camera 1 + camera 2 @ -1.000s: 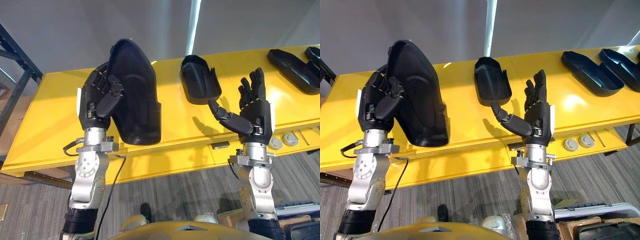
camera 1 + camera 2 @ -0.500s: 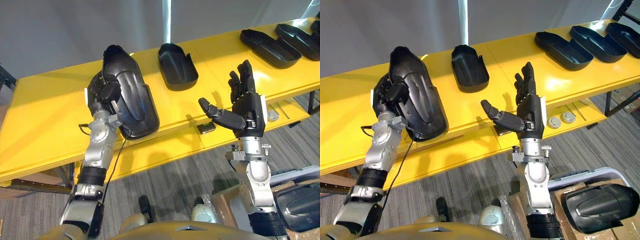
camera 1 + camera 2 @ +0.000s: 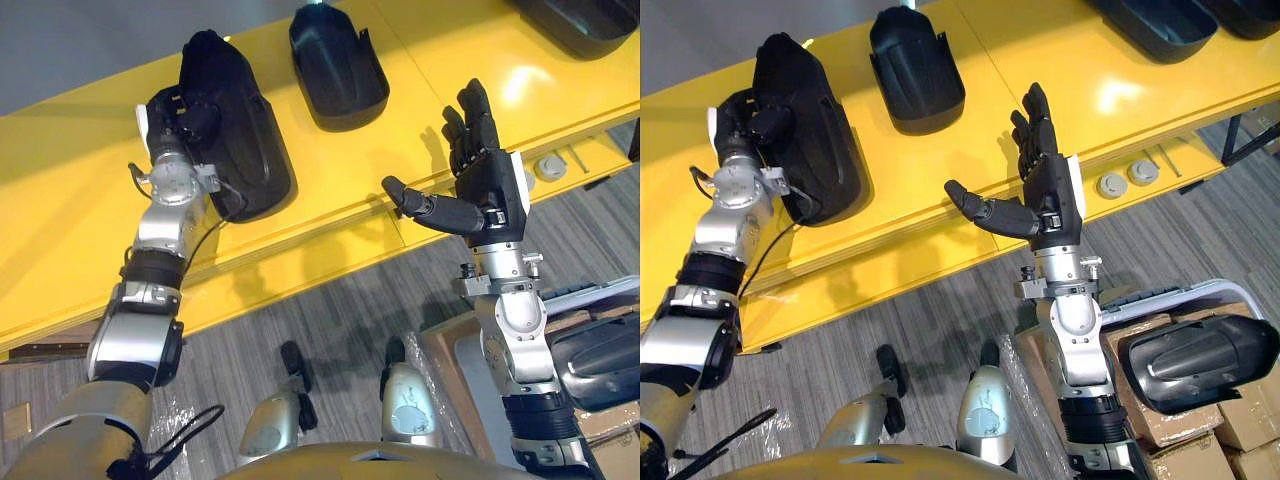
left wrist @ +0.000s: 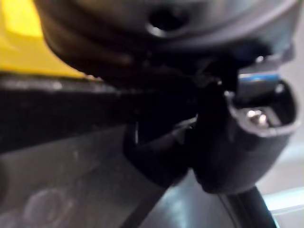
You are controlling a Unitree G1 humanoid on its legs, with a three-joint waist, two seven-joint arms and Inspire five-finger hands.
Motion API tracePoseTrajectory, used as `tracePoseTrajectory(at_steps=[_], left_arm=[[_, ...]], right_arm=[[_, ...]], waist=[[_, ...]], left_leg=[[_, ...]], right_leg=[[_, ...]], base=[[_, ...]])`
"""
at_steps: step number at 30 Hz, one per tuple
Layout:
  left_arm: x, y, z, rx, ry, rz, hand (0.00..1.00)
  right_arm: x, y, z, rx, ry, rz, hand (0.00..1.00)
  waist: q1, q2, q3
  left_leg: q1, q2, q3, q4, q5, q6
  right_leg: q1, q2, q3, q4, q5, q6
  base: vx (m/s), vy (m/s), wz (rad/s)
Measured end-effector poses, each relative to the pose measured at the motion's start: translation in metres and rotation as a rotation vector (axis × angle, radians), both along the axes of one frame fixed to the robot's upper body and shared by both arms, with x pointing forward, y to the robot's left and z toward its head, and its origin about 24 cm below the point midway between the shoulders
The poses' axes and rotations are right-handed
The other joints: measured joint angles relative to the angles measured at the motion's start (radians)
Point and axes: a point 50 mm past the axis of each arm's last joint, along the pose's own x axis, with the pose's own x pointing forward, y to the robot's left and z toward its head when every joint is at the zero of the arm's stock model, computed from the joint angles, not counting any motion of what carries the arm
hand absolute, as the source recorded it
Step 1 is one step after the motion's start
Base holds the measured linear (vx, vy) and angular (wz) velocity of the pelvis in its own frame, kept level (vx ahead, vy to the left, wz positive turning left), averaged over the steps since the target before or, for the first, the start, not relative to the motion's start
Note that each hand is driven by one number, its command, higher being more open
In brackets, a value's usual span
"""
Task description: Walk over and take three plastic housings, then place them on the shelf
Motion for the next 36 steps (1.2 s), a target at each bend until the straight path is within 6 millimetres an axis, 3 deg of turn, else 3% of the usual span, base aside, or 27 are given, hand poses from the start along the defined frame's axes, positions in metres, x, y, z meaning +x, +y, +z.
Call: tracePoseTrajectory(at_steps=[1,2,10,15,24,26,28,30,32,36], left_arm=[[0.001,0.003,0.003,0.006,0.013,0.010,0.00],[0.000,0.005,0.003,0.010,0.021,0.016,1.00],[0.000,0.020,0.007,0.102,0.049,0.061,1.00],[-0.001,0.024,0.002,0.060,0.064,0.058,1.00],[-0.005,0.026,-0.015,0.065,0.101,0.015,1.00],[-0.006,0.028,-0.006,0.069,0.058,0.016,1.00],[-0.013,0.025,0.016,0.047,-0.079,-0.020,1.00],[-0.023,0.014,0.041,0.044,-0.246,-0.073,1.00],[-0.036,-0.002,0.065,0.025,-0.434,-0.160,1.00],[-0.060,-0.020,0.061,-0.062,-0.618,-0.239,1.00]], right_arm=[[0.000,0.000,0.000,0.001,0.005,-0.002,1.00],[0.001,0.000,-0.001,0.001,0.011,-0.003,1.00],[-0.001,0.001,0.001,0.002,0.002,0.002,1.00],[-0.006,0.000,-0.006,0.004,0.028,-0.007,1.00],[-0.011,0.007,-0.018,0.020,0.080,0.008,1.00],[-0.014,0.008,-0.023,0.029,0.100,0.007,1.00],[-0.015,0.010,-0.027,0.048,0.112,0.000,1.00],[-0.015,0.011,-0.029,0.070,0.119,-0.008,1.00],[-0.013,0.013,-0.037,0.080,0.152,-0.013,1.00],[-0.013,0.019,-0.048,0.102,0.195,-0.012,1.00]], waist=[[-0.001,0.000,0.002],[-0.003,0.000,0.002],[-0.015,0.011,0.031],[-0.018,0.013,0.034],[-0.005,0.017,0.030],[-0.004,0.017,0.028],[0.003,0.017,0.027],[0.010,0.017,0.023],[0.016,0.014,-0.016],[0.022,0.016,-0.095]], left_leg=[[-0.001,0.001,-0.001,0.000,0.001,0.000],[0.000,0.001,-0.001,0.000,0.001,0.000],[0.008,0.001,-0.001,0.000,-0.001,-0.003],[0.030,0.002,0.000,0.000,-0.002,-0.006],[0.093,0.008,-0.010,-0.004,-0.015,-0.011],[0.093,0.009,-0.013,-0.004,-0.016,-0.012],[0.093,0.008,-0.012,-0.001,-0.014,-0.009],[0.094,0.006,-0.016,0.000,-0.012,-0.008],[0.095,0.004,-0.026,0.000,-0.012,-0.007],[0.128,0.000,-0.034,-0.002,-0.012,-0.008]], right_leg=[[-0.001,0.001,0.000,0.001,0.000,-0.001],[-0.001,0.001,0.000,0.003,-0.002,-0.002],[-0.012,-0.003,0.005,0.044,-0.025,-0.004],[0.005,-0.003,0.007,0.051,-0.035,-0.004],[0.109,0.006,-0.015,-0.020,-0.024,0.013],[0.124,0.009,-0.026,-0.040,-0.017,0.016],[0.133,0.011,-0.031,-0.058,-0.003,0.016],[0.149,0.012,-0.040,-0.080,0.007,0.015],[0.172,0.012,-0.056,-0.112,0.016,0.019],[0.237,0.013,-0.069,-0.165,0.027,0.023]], base=[[0.00,0.000,0.00],[0.00,0.000,0.00],[0.00,-0.016,-0.01],[0.03,-0.032,-0.02],[0.00,0.001,0.01],[0.03,0.013,0.10],[0.04,0.014,0.06],[0.04,0.017,0.10],[0.05,0.024,0.13],[0.06,0.012,0.04]])
